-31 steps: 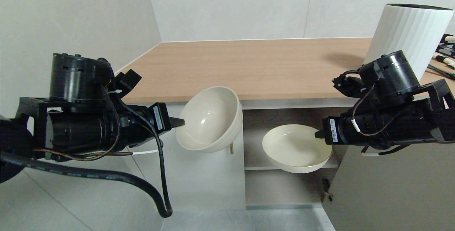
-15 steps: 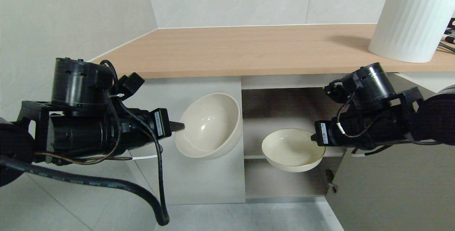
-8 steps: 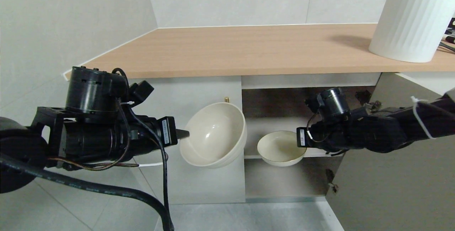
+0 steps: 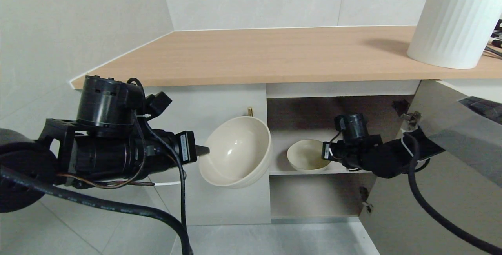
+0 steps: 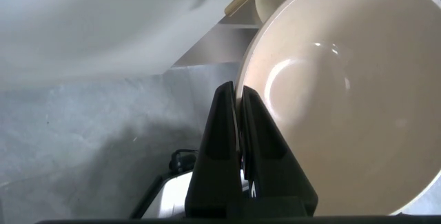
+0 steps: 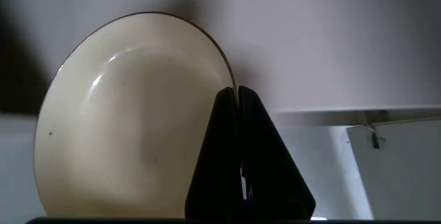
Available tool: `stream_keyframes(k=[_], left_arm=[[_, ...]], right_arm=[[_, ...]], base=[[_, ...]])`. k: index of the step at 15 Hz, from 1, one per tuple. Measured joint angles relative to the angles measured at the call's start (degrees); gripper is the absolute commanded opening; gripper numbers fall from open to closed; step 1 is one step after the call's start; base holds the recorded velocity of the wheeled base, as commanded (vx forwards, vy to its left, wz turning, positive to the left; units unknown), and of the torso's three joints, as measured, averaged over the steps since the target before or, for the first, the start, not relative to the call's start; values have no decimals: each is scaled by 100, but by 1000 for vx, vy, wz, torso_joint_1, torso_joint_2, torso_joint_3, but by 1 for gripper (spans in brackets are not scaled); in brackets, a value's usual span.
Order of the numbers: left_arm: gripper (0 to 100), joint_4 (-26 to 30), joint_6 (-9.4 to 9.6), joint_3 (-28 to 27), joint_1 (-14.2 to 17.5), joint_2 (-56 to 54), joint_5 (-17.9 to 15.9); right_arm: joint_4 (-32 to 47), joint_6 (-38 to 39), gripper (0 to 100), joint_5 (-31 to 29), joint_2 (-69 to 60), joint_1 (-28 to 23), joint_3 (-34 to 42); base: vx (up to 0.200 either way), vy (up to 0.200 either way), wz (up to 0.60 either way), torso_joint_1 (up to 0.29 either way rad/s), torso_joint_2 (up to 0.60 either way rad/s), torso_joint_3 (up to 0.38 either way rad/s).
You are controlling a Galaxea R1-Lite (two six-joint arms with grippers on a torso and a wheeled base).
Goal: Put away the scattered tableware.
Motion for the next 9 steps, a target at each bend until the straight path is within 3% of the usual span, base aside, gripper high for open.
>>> stream_keyframes(k=[9], left_arm=[[0,1,0,-17,-2,52,0]], right_arm=[[-38,224,0,-399,1107,-295,-992]], base=[[0,0,0,0,0,0]])
